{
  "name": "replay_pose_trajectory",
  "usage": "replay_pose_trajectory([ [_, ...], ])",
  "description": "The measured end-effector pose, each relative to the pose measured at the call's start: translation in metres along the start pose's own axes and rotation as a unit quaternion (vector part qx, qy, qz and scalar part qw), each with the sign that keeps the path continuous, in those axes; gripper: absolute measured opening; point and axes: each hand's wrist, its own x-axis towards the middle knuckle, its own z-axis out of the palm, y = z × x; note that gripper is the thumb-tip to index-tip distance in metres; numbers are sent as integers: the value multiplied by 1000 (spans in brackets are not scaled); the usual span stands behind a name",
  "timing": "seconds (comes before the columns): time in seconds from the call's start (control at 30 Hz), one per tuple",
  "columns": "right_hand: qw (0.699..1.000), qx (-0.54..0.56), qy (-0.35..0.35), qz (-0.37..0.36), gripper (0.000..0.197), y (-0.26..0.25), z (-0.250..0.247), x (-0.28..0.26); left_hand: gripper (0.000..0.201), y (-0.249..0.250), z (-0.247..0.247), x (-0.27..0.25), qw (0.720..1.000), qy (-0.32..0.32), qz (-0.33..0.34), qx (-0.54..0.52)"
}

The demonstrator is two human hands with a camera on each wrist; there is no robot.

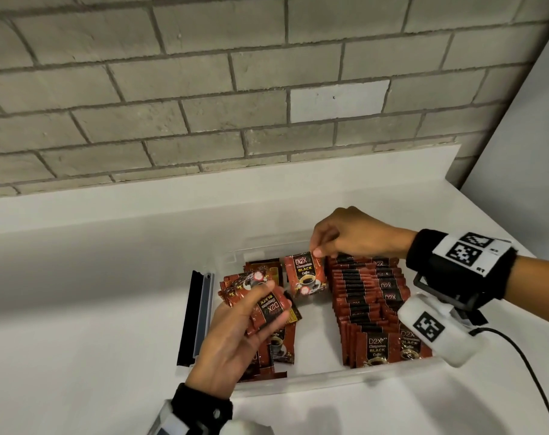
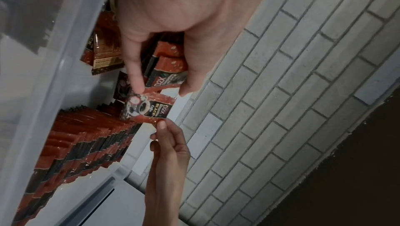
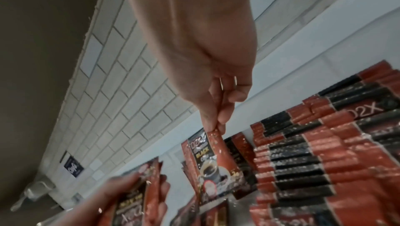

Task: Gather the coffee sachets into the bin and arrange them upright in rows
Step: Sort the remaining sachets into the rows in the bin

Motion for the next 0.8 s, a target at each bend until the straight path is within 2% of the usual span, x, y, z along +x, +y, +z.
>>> replay_pose_trajectory([
  [0.13, 998, -59, 11, 6, 5, 7, 8, 4, 26, 1, 1, 0, 999, 7, -10, -42],
  [0.27, 990, -143, 13, -16, 8, 9, 20, 5, 36, 1, -1, 2, 998, -1, -17, -62],
  [0.37, 976, -214, 6, -32, 10, 8, 24, 3, 31, 1, -2, 2, 998, 0, -16, -66],
  [0.47, 963, -265, 6, -46, 9, 6, 26, 1, 39, -1, -5, 5, 999, 3, -14, -45],
  [0.6, 964, -262, 10, -48, 7, 6, 26, 3, 41, -2, -7, 8, 1000, 18, -5, 6],
  [0.8, 979, -189, 37, -62, 8, 7, 16, -2, 50, -2, -3, 6, 1000, 12, 20, -6],
])
